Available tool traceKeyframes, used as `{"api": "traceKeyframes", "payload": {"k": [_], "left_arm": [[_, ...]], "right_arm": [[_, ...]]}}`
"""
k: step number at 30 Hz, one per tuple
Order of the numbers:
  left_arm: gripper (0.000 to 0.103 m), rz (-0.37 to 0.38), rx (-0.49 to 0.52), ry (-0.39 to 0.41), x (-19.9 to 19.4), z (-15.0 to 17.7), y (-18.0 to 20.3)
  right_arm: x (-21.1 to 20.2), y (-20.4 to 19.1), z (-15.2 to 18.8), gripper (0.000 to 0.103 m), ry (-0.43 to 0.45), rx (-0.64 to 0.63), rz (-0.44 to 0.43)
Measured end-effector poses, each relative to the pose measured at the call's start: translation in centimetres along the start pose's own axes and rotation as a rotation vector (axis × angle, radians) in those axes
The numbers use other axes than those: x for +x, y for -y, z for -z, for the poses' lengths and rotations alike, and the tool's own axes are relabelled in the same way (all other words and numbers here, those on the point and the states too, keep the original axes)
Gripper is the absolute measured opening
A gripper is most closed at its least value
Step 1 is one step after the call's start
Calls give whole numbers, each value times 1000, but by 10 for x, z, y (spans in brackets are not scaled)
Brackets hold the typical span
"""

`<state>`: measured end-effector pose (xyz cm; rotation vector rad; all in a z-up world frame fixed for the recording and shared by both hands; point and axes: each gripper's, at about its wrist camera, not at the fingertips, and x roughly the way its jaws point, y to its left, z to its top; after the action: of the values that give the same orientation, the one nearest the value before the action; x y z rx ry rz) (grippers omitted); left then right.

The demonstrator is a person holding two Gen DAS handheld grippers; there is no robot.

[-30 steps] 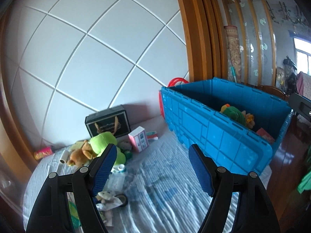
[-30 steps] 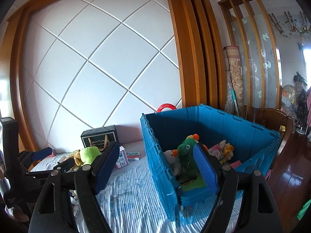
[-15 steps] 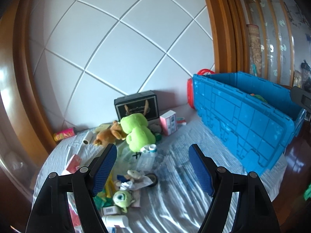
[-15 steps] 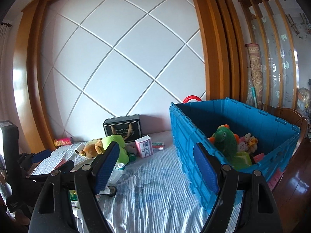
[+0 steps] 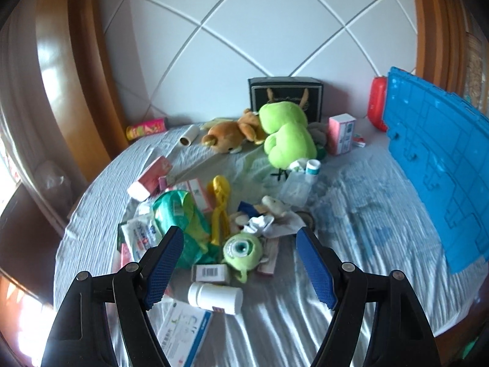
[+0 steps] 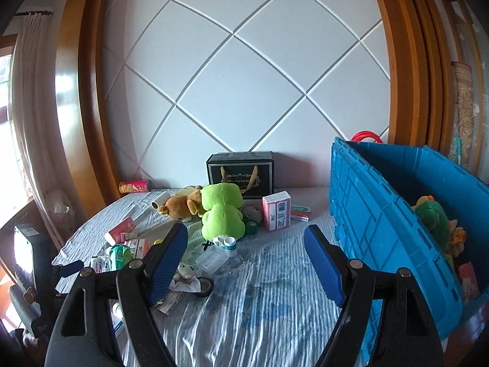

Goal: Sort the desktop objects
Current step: 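Withdraw both open tools from the crate back over the table, then close the left tool on the green one-eyed plush while the right tool grasps the clear floss-pick box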

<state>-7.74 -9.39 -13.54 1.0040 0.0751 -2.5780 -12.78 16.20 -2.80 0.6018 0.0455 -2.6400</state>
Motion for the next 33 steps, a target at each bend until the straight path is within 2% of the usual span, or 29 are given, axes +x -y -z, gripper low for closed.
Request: {"api": "traceKeyframes", "payload": {"k": [7,11,16,21,23,29,33], "left_arm": [[76,-91,-60,-81,29,25,-42],[76,-80,-65,-105,46,29,-61],[76,-36,1,-130,65,35,-77],[76,70,32,-174,88,32,-87],[76,107,65,-177,97,30,-79],[76,226,153,-213,130,25,-41],[76,258,185,-260,159,24,-13]], "right_arm": [[74,-12,36,78,-168,-14,-122],[113,-39,53,78,-256,-53,-175],[155,-70,74,78,-373,-31,-202],[194,-109,99,78,-478,-36,-214],[204,-118,106,78,-501,-35,-199],[213,-99,112,78,-500,17,-109],[224,-81,116,78,-514,33,-76]]}}
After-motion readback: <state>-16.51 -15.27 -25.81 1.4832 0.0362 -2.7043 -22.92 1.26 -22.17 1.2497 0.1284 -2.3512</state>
